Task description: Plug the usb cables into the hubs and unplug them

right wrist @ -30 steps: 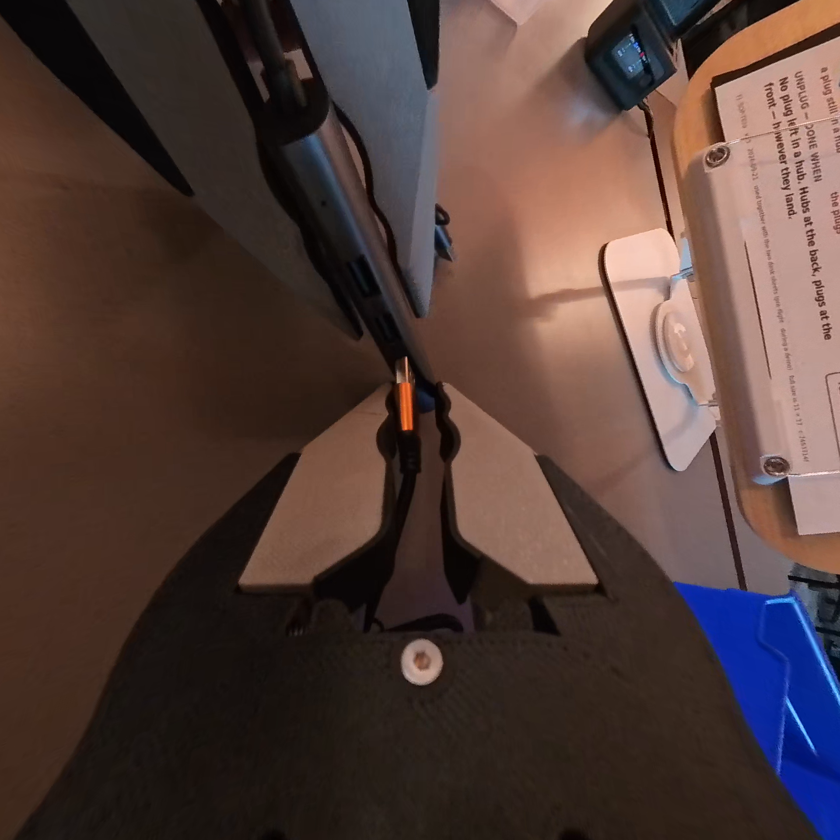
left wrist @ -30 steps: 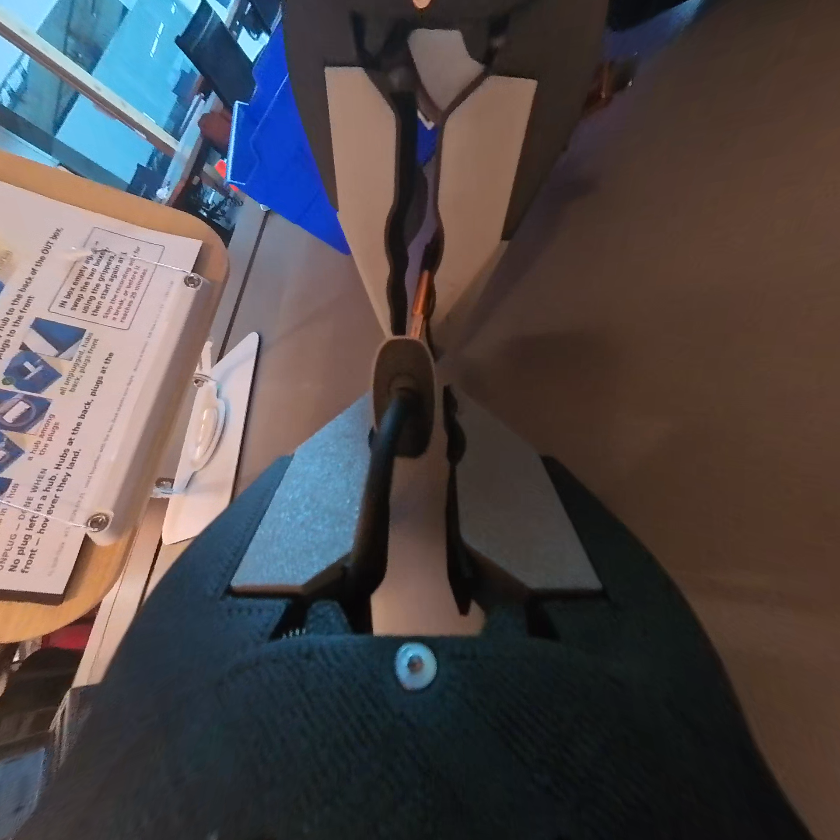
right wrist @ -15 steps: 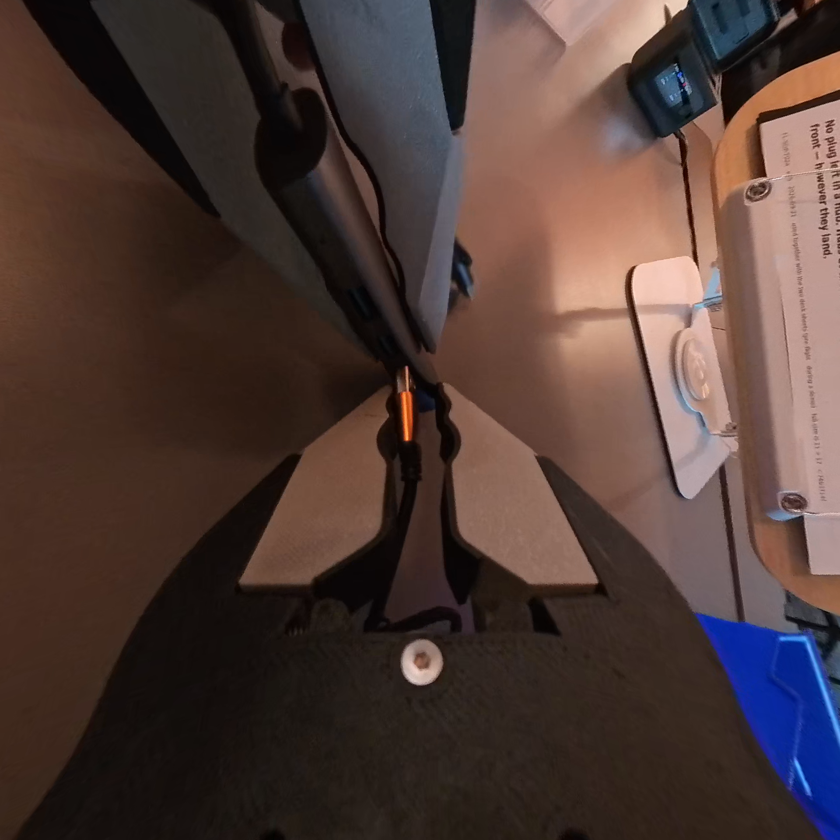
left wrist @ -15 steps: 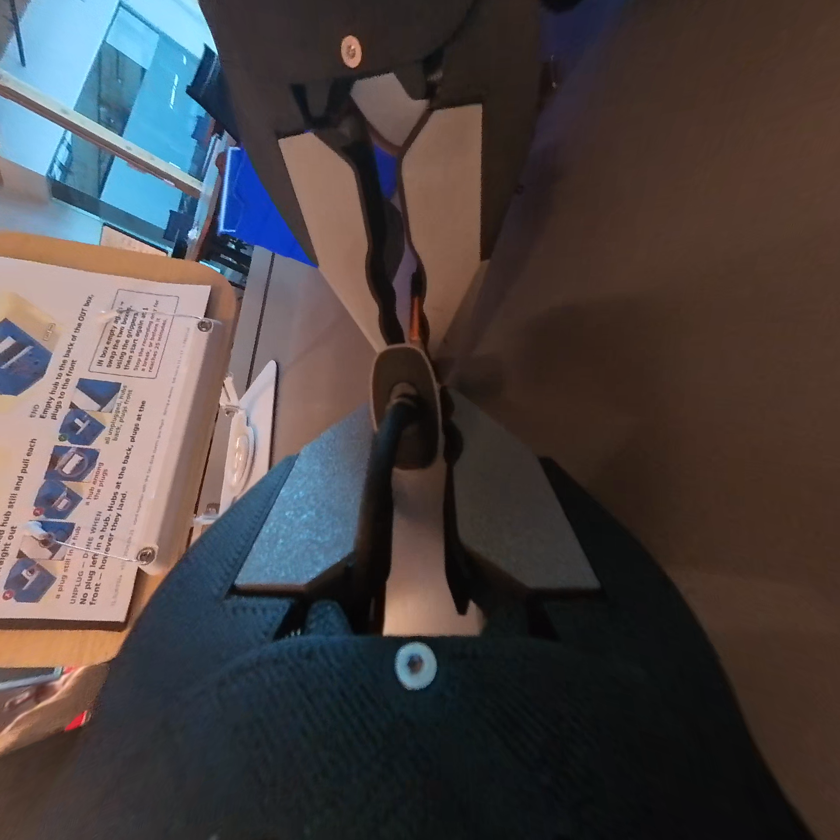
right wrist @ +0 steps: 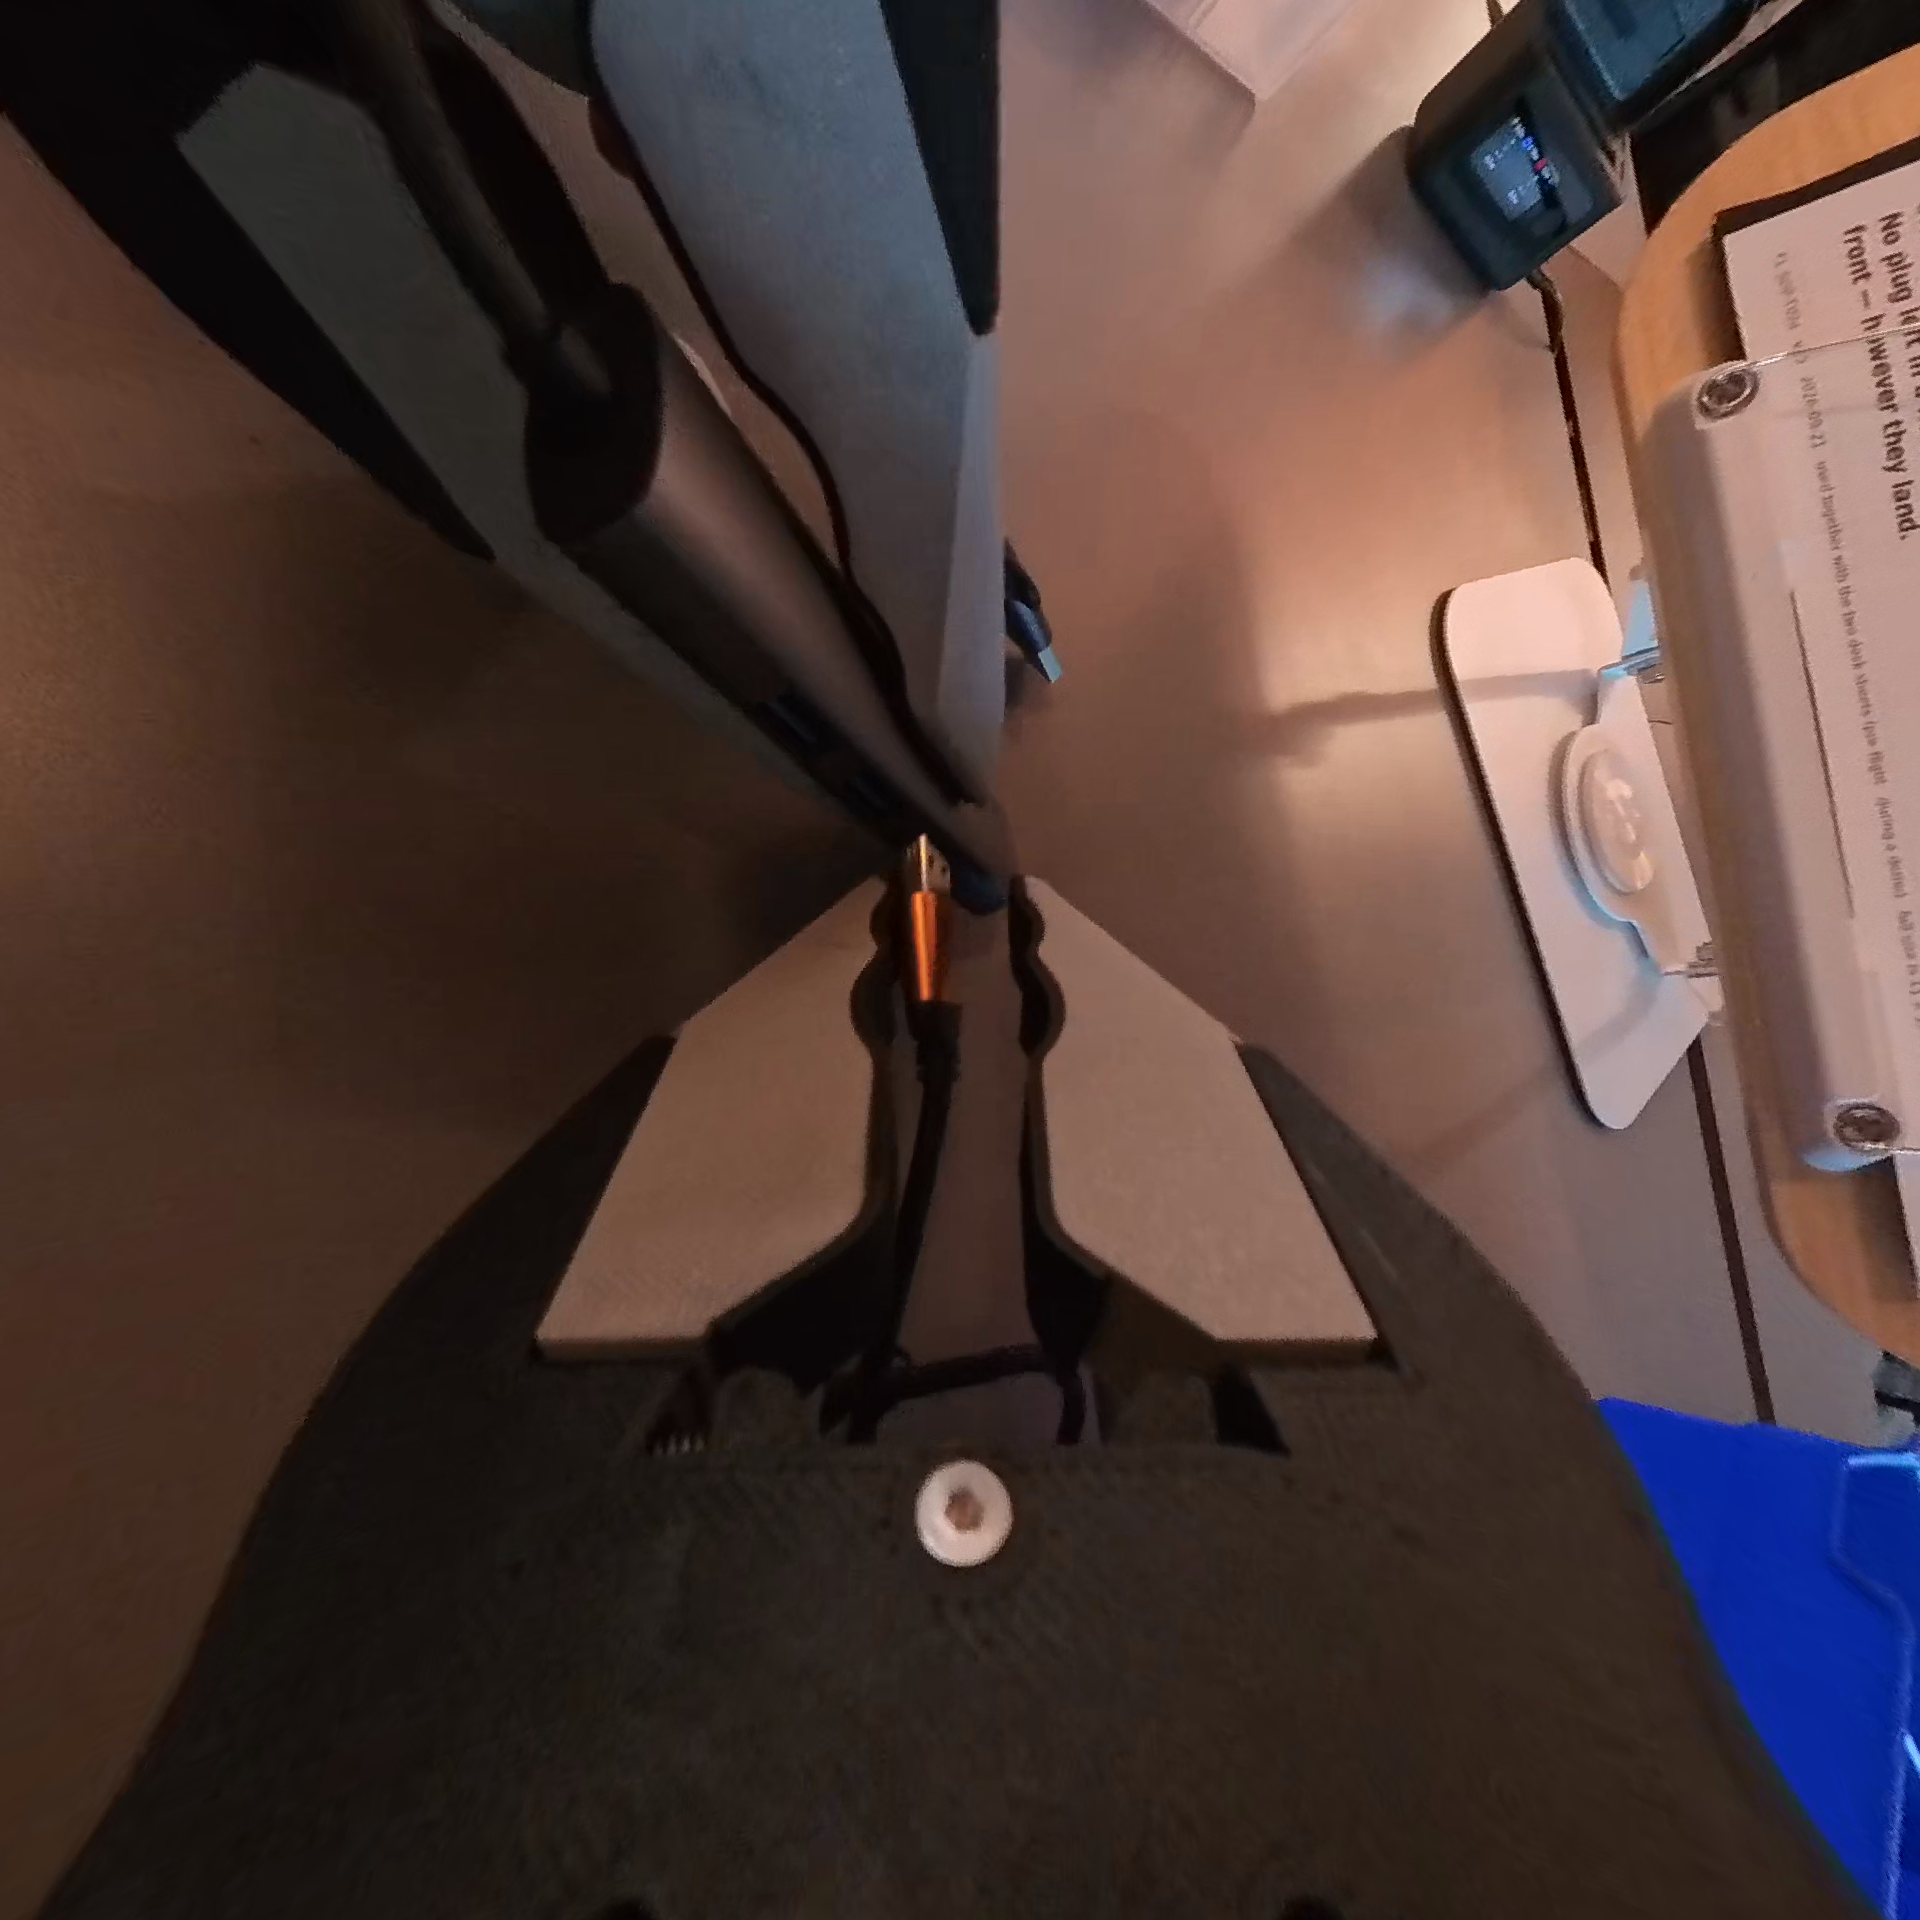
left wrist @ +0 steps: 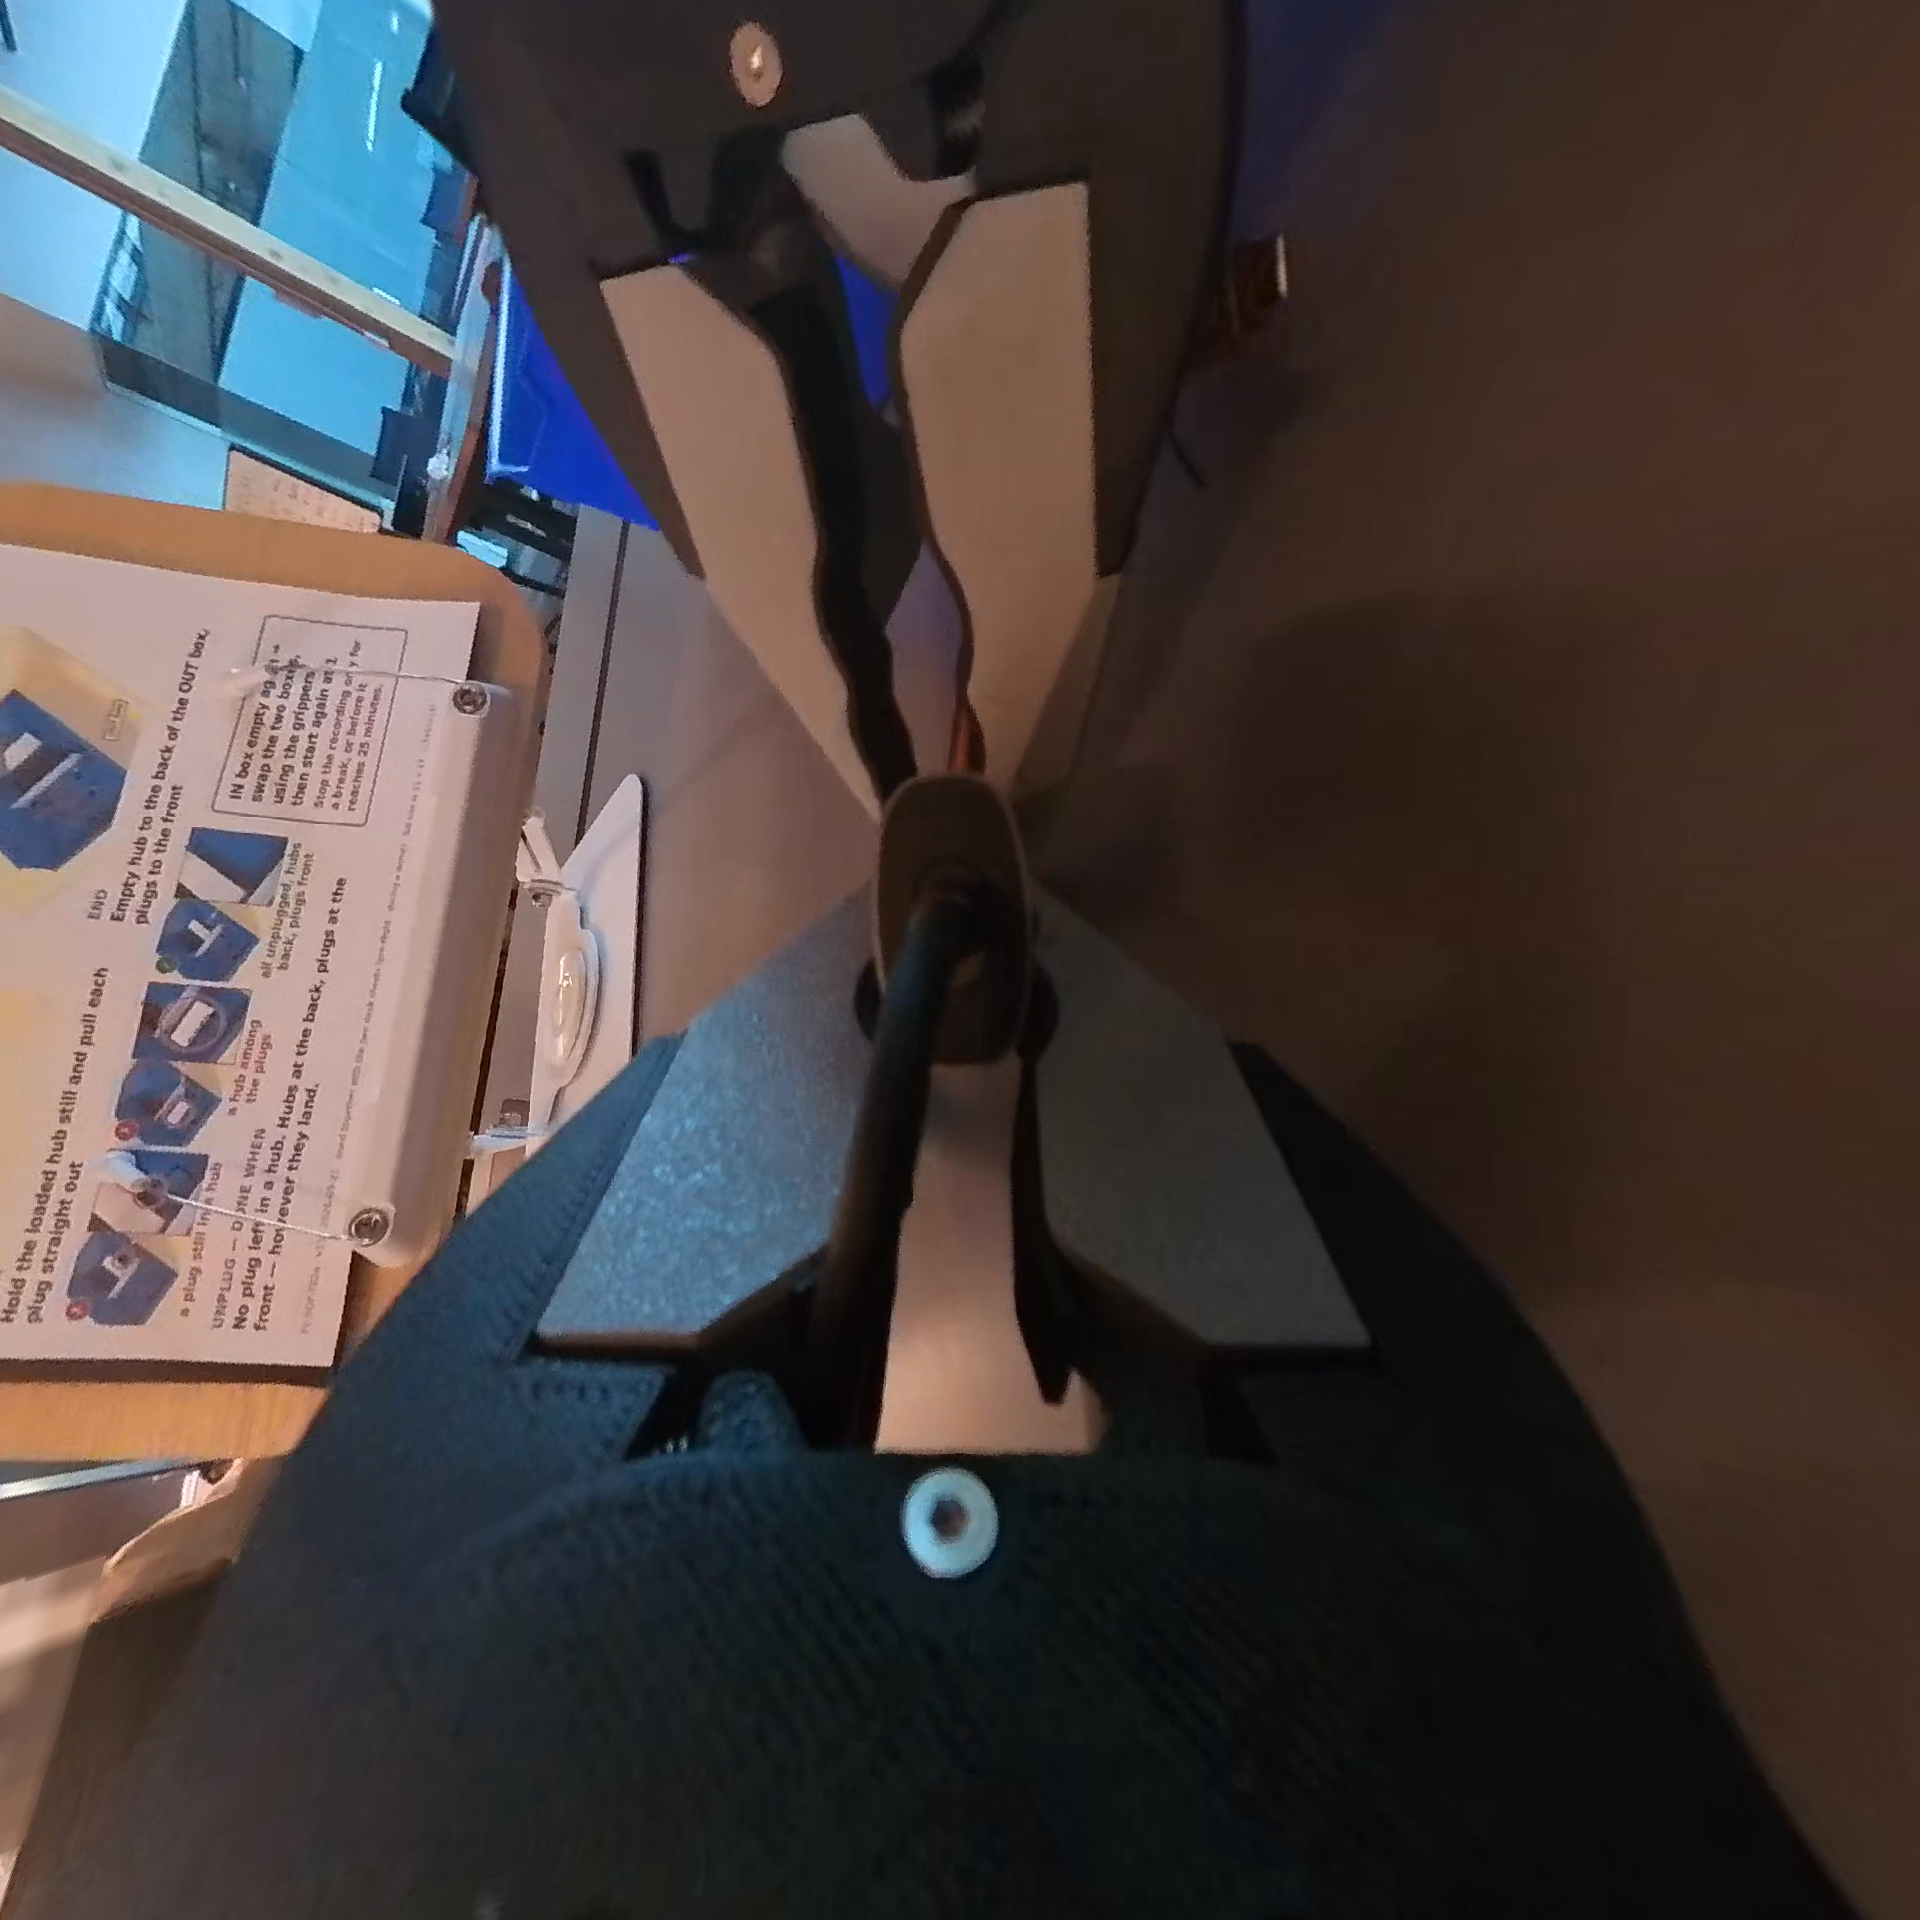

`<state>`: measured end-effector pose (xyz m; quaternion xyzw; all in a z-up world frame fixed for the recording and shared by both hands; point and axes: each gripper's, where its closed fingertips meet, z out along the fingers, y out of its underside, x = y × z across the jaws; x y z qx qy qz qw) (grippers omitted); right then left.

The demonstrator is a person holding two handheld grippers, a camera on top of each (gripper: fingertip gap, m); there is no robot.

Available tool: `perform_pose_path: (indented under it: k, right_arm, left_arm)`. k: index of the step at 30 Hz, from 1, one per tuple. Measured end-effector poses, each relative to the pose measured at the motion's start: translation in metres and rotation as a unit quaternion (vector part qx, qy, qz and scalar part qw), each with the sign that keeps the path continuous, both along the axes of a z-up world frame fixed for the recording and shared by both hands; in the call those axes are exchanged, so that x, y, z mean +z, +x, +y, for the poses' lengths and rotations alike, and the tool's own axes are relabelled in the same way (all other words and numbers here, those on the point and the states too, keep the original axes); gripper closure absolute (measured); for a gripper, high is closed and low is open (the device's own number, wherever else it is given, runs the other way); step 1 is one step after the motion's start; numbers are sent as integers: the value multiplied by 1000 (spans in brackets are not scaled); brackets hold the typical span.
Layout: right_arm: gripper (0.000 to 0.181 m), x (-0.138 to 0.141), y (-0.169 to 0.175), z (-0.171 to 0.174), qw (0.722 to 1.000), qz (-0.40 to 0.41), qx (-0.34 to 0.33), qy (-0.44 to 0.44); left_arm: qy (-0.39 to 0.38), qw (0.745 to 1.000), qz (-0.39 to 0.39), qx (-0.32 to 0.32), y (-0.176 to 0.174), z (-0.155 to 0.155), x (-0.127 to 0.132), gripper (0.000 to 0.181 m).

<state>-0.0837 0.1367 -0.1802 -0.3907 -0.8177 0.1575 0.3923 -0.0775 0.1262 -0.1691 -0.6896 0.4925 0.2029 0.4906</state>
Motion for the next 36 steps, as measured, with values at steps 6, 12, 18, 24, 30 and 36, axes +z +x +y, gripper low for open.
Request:
perform_pose_path:
  k: [6,12,18,24,30,36]
  right_arm:
    - [162,3,0,-1,1000,7,1,1]
    - [155,7,2,5,1000,16,-12,13]
    - [161,9,15,8,999,5,-20,49]
    - [147,8,11,-2,1000,6,-7,12]
    - [137,24,10,-17,999,39,15,-15]
    - [145,49,22,-4,999,52,-14,-2]
  left_arm:
    - [0,1000,-1,12,-6,3,-2,165]
    - [2,1000,-1,10,-7,3,-2,165]
    - [-3,1000,-18,-3,0,2,1,166]
    - [-5,1000,-16,2,1,4,-1,166]
    - [-2,1000,-13,20,-7,7,0,165]
    - [4,1000,-14,23,-9,7,2,166]
